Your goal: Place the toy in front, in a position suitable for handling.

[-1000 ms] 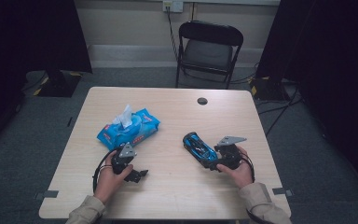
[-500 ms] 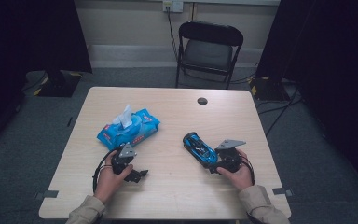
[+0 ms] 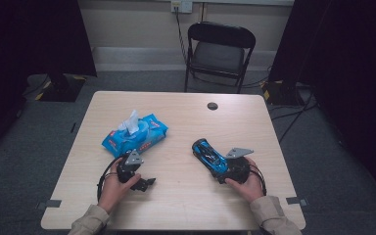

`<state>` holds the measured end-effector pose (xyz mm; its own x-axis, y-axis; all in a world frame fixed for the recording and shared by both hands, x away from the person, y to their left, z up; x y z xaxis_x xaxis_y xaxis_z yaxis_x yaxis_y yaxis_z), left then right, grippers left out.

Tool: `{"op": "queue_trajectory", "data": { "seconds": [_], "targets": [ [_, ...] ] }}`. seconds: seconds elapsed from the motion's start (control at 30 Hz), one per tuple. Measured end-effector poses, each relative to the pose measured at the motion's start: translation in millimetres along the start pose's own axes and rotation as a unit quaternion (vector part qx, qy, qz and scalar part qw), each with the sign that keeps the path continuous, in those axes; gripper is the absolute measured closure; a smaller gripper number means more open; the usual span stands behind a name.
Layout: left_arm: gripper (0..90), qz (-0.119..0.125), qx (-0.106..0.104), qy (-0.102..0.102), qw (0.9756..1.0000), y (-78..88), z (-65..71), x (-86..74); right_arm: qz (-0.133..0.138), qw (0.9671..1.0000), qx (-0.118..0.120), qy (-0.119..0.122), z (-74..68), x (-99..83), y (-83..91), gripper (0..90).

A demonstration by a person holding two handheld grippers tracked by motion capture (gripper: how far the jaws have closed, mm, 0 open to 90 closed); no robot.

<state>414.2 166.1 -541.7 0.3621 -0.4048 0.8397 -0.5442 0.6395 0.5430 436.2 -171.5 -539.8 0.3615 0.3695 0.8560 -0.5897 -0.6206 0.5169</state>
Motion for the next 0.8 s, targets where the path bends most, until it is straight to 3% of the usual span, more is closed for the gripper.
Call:
{"op": "queue_trajectory", "data": {
  "seconds": [0.2, 0.3, 0.37, 0.4, 0.43, 0.47, 0.5, 0.57, 0.63, 0.8],
  "targets": [
    [0.0, -0.014, 0.013, 0.017, 0.9997, -3.2, -0.3, 4.4, 0.000, 1.0000, -0.004, -0.003, -0.4, -0.1, 0.0, 13.5],
    [0.9, -0.022, 0.006, 0.032, 0.9992, -1.8, 1.0, 7.1, 0.000, 1.0000, -0.006, -0.004, -0.3, 0.0, 0.2, 14.1],
    [9.3, -0.022, -0.003, 0.043, 0.9988, 0.1, 1.7, 11.5, 0.000, 1.0000, -0.006, -0.004, -0.3, 0.0, 0.2, 14.1],
    [19.5, -0.027, -0.006, 0.050, 0.9983, 0.9, 1.9, 13.5, 0.000, 1.0000, -0.006, -0.004, -0.3, 0.0, 0.2, 14.1],
    [21.0, -0.039, -0.012, 0.062, 0.9973, 1.3, 2.2, 14.9, 0.001, 1.0000, -0.006, -0.004, -0.3, 0.0, 0.1, 14.1],
    [16.2, -0.045, -0.013, 0.069, 0.9965, 1.4, 2.6, 16.1, 0.001, 1.0000, -0.006, -0.004, -0.3, 0.0, 0.1, 14.1],
    [14.3, -0.049, -0.014, 0.070, 0.9963, 2.5, 2.3, 18.2, 0.001, 1.0000, -0.006, -0.004, -0.3, 0.0, 0.1, 14.1],
    [18.7, -0.050, -0.016, 0.065, 0.9965, 4.2, 1.1, 22.0, 0.001, 1.0000, -0.006, -0.004, -0.3, 0.0, 0.1, 14.1],
    [15.7, -0.051, -0.014, 0.065, 0.9965, 6.8, -1.0, 26.7, 0.001, 1.0000, -0.006, -0.004, -0.3, 0.0, 0.2, 14.1],
    [16.2, -0.027, -0.011, 0.059, 0.9979, 15.1, -10.7, 46.2, 0.001, 1.0000, -0.006, -0.004, -0.4, 0.0, 0.2, 14.4]
  ]
}}
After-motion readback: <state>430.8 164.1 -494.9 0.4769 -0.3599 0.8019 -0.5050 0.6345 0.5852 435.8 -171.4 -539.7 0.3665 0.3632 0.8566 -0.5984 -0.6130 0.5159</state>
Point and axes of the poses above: each handheld gripper's, and its own axes: y roughly backward along the jaws, x roughly out of its top, z roughly to its right, the point moved 5 cm from there along -y, roughly forward along the jaws, and after that the axes turned 12 degrees about z, right-handed, at the moved point
